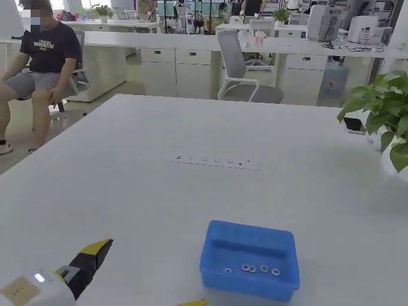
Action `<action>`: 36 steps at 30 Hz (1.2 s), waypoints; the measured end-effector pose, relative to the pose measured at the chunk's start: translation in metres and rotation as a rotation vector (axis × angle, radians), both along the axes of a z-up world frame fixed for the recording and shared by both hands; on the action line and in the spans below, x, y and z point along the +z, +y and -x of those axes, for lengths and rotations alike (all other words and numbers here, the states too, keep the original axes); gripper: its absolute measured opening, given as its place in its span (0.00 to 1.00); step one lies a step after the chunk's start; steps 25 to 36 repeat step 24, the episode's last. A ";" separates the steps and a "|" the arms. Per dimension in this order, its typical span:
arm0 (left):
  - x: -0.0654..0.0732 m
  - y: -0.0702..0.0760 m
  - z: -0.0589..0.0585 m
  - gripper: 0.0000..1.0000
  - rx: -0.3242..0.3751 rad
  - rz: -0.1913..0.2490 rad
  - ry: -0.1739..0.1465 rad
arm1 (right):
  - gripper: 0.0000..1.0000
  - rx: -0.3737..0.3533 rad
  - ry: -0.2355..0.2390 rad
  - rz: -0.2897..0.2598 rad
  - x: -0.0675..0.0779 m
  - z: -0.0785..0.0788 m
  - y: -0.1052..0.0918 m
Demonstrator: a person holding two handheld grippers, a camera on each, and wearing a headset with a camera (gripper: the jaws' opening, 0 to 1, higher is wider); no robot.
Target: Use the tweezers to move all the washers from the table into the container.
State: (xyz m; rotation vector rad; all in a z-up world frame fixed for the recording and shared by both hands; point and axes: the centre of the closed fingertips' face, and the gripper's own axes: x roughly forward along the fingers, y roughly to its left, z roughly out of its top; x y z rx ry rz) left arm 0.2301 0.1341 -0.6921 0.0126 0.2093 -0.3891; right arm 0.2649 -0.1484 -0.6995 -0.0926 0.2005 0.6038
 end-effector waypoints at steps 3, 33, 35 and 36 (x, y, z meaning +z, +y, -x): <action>0.001 0.004 -0.001 0.99 0.010 0.002 -0.008 | 0.97 -0.003 -0.002 -0.014 0.000 -0.001 0.000; -0.003 0.010 0.004 0.99 0.015 -0.012 0.015 | 0.92 0.007 0.071 0.001 -0.018 0.000 -0.004; -0.003 0.010 0.004 0.99 0.015 -0.012 0.015 | 0.92 0.007 0.071 0.001 -0.018 0.000 -0.004; -0.003 0.010 0.004 0.99 0.015 -0.012 0.015 | 0.92 0.007 0.071 0.001 -0.018 0.000 -0.004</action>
